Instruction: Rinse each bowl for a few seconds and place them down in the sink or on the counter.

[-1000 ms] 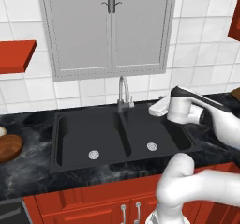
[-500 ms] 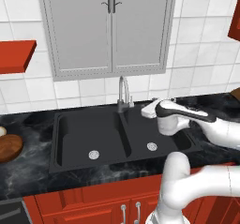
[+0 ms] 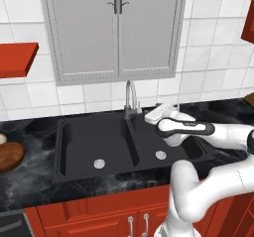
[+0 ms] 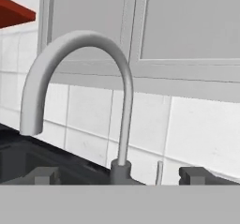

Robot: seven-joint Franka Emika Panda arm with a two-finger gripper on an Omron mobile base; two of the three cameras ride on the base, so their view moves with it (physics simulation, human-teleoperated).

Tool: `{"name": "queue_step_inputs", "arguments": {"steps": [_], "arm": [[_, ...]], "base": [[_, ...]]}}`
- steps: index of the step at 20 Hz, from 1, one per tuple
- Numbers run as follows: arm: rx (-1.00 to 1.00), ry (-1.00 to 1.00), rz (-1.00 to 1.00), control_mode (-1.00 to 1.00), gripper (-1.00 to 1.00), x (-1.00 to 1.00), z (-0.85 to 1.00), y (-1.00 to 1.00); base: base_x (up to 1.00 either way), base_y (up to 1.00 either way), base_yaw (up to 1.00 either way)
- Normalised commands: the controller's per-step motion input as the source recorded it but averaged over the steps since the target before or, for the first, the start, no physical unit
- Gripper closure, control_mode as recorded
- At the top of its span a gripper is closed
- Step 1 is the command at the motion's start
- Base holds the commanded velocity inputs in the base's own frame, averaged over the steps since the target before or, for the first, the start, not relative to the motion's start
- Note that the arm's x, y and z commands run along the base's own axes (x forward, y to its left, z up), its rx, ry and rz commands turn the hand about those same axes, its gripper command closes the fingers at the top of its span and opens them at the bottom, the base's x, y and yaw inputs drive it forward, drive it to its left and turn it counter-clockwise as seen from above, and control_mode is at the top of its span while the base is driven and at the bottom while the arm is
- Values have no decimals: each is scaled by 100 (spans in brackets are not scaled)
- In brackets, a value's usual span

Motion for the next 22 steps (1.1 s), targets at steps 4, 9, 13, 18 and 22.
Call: {"name": "queue_step_inputs", "arguments": {"steps": [4,9,13,18,22], "arm": [[0,0,1,-100,-100,46,-2,0],[2,0,1,-100,-100,41,-2,-1],[3,2,0,-100,-100,36,-5,-2],[3,5,0,-100,-100,38,-7,-3],[3,6,0,-100,-100,36,-7,-5]], "base": [[0,0,0],[0,0,0],[0,0,0],[0,0,0],[0,0,0]]}}
